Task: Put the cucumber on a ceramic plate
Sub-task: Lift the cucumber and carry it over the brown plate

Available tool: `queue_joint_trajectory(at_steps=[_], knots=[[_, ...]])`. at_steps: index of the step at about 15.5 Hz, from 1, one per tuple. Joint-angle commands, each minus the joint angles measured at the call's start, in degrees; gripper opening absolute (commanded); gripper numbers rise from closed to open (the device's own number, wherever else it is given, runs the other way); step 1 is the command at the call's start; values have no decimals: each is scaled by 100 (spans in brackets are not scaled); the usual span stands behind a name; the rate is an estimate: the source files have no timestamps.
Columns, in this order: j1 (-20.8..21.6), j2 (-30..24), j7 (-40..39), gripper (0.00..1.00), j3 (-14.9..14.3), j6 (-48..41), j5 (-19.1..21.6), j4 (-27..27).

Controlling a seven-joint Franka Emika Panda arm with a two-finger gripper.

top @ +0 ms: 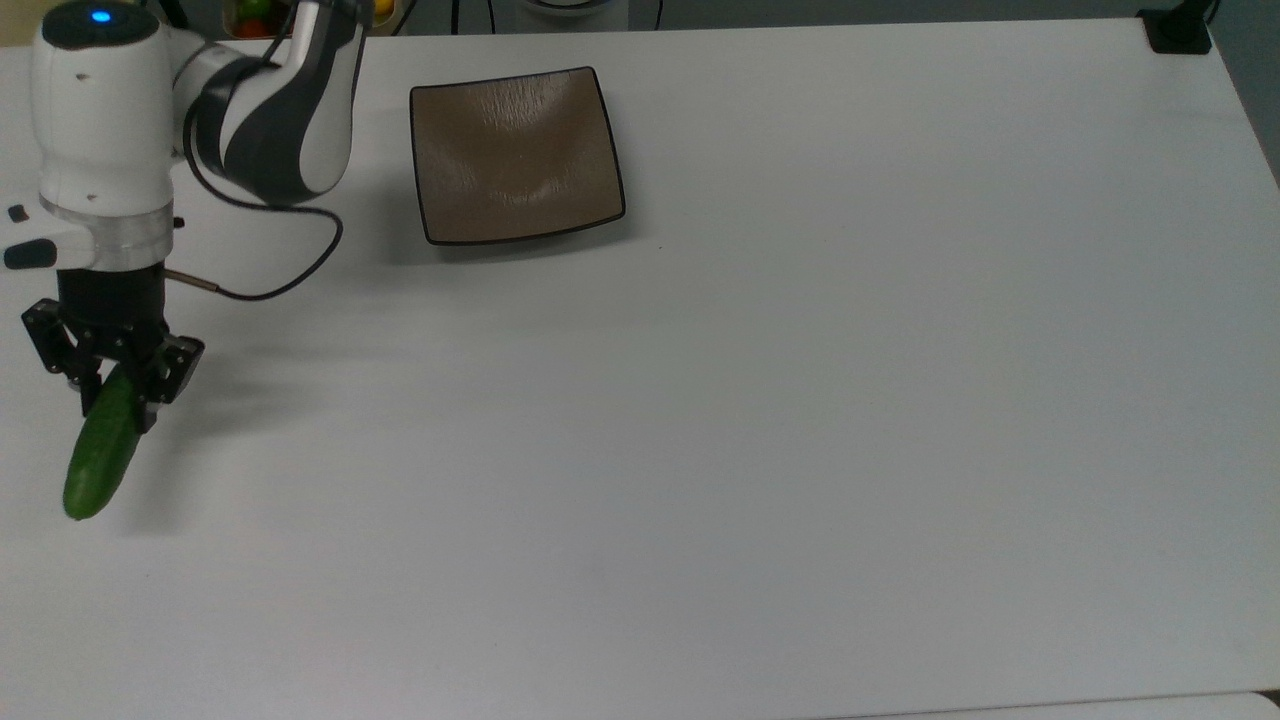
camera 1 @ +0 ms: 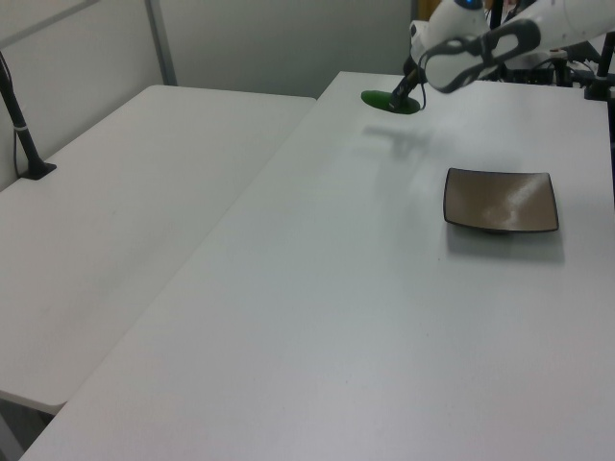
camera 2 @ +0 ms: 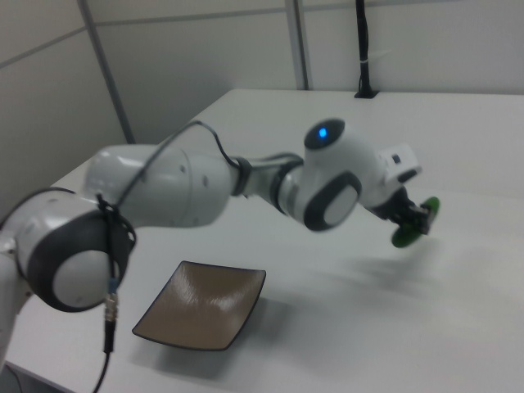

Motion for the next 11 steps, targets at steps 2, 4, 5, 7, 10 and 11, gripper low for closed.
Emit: queue_joint_trajectory(at_steps=[2, 4, 5, 7, 10, 11], knots=[[228, -1176, -115, 0, 83, -1624, 35, -605], [395, -1685, -246, 0, 127, -2231, 27, -920], [483, -2044, -412, 0, 127, -2669, 27, -1174], [632, -2503, -650, 0, 127, -3311, 27, -1492], [826, -2961, -765, 0, 127, -4121, 35, -1739], [887, -3084, -765, 0, 127, -4289, 35, -1852]])
